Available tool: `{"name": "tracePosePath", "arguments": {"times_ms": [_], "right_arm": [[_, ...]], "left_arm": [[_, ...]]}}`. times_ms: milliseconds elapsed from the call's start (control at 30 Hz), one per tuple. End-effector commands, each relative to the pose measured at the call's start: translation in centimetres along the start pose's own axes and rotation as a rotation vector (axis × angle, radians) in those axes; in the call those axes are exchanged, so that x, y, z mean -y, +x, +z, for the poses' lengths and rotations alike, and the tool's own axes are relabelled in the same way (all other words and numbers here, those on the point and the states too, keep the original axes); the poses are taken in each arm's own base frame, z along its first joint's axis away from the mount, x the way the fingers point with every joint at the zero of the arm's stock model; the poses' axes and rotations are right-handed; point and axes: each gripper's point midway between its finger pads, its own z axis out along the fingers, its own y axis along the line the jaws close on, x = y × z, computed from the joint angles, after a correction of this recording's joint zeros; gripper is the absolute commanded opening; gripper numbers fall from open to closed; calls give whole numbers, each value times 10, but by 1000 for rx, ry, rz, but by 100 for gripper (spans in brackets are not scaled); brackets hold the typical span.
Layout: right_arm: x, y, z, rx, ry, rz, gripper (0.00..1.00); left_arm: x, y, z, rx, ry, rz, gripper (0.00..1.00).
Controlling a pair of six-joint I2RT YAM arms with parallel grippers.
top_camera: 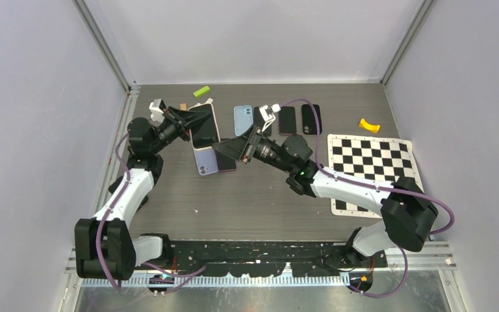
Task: Take the phone out of the phone case
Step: Remove the phone case from the phone.
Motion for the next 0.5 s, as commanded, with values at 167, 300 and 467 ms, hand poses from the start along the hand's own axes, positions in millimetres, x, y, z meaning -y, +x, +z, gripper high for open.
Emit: {"name": "tracePosePath", "arguments": {"times_ms": [167,300,467], "right_arm": [[65,-10,12,58,303,53,41],[73,-6,17,27,353,78,41],[76,-2,23,13,345,117,41]], "left_arm": [[54,34,-9,-101,148,181,0],[57,39,-10,-118,164,206,0],[70,50,-12,-158,204,288,0]]}}
